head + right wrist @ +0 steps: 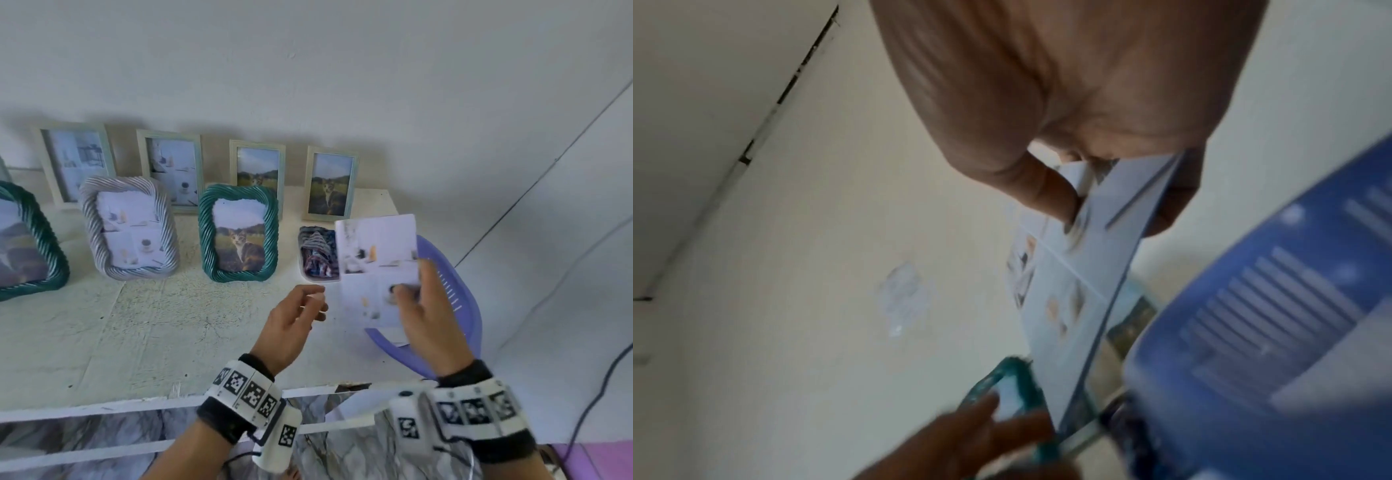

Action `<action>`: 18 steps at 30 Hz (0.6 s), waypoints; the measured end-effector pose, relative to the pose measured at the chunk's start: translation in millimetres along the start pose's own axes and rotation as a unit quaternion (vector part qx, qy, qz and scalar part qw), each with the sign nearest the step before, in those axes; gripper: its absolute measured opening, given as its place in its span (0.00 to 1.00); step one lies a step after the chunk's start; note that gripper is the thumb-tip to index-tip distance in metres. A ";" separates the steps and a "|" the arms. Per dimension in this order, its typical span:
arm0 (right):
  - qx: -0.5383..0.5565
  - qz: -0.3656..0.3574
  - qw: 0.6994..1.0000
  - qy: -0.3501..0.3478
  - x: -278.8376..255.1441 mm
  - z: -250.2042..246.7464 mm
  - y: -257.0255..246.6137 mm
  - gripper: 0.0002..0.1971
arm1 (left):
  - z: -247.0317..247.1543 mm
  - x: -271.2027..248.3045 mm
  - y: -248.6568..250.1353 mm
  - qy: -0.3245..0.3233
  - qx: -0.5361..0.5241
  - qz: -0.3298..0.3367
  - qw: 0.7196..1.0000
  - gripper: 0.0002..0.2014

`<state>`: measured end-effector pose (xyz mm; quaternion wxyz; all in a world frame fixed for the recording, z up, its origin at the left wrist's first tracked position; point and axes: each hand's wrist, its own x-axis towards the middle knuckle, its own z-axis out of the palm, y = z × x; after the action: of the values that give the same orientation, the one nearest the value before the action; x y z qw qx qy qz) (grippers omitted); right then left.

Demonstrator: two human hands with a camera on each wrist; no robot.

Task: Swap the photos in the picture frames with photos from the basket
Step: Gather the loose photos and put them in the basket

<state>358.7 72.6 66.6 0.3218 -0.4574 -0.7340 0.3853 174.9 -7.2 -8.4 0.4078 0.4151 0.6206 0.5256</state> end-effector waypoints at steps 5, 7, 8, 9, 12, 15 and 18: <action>-0.184 0.145 0.971 -0.055 40.4 -56.8 32.9 0.20 | 34.3 21.8 -6.3 -0.069 0.065 -0.073 0.993 0.14; -0.218 0.174 0.955 -0.099 54.6 -60.7 48.2 0.20 | 44.9 24.1 -3.3 -0.077 0.049 -0.094 0.991 0.14; -0.226 0.187 0.948 -0.123 61.8 -60.4 54.4 0.21 | 49.1 24.0 -1.8 -0.078 0.040 -0.102 0.991 0.13; -0.232 0.199 0.940 -0.151 69.4 -59.3 60.6 0.22 | 52.7 23.6 -0.4 -0.078 0.029 -0.107 0.991 0.12; -0.266 0.217 0.913 -0.221 87.9 -50.4 70.4 0.25 | 58.2 23.0 2.5 -0.074 -0.005 -0.121 0.990 0.11; -0.281 0.219 0.900 -0.249 96.7 -37.4 74.6 0.19 | 59.1 23.9 5.2 -0.076 -0.029 -0.137 0.987 0.10; -0.303 0.215 0.885 -0.279 101.8 -33.5 71.5 0.17 | 60.3 25.1 6.0 -0.073 -0.043 -0.143 0.986 0.09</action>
<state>378.5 195.7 33.9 -0.1414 -0.5527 -0.7582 0.3158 224.1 36.0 -11.2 0.5407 0.3412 0.6190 0.4561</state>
